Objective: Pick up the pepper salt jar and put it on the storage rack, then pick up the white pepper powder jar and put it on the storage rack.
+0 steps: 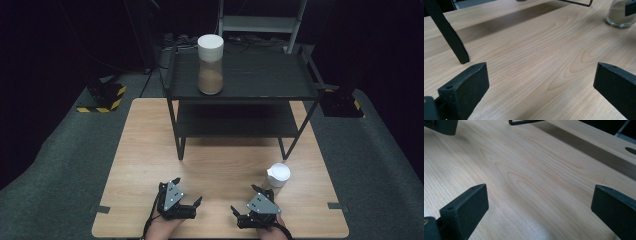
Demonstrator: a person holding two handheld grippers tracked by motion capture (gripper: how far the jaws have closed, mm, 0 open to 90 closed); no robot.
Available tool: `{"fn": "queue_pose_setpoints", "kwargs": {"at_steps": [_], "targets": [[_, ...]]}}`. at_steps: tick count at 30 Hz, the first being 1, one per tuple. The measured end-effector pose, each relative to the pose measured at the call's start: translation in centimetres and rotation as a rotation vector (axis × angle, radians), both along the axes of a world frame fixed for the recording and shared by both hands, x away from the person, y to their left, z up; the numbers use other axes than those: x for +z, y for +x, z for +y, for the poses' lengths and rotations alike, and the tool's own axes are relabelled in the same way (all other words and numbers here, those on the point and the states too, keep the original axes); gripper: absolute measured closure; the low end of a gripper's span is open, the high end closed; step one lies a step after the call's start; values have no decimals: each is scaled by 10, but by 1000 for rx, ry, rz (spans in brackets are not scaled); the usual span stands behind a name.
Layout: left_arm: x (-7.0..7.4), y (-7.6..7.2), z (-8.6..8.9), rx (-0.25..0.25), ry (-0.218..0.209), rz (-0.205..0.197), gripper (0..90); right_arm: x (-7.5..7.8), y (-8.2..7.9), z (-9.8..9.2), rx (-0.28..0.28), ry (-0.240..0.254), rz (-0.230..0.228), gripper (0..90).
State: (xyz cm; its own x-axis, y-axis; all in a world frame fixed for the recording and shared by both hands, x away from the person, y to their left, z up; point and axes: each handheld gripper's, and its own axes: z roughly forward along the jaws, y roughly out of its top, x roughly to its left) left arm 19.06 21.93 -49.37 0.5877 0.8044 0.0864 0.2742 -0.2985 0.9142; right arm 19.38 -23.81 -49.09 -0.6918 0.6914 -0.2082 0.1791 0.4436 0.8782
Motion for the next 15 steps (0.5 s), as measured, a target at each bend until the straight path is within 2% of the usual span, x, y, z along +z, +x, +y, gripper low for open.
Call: {"fn": "queue_pose_setpoints", "kwargs": {"at_steps": [4, 11, 15], "targets": [[1, -1, -2, 5, 12, -1, 4, 0, 1, -1, -1, 9, 4, 4], [4, -3, -11, 13, 73, -8, 4, 0, 1, -2, 10, 9, 5, 0], [7, -1, -15, 11, 95, 6, 6, 0, 1, -3, 14, 9, 2, 0]]}}
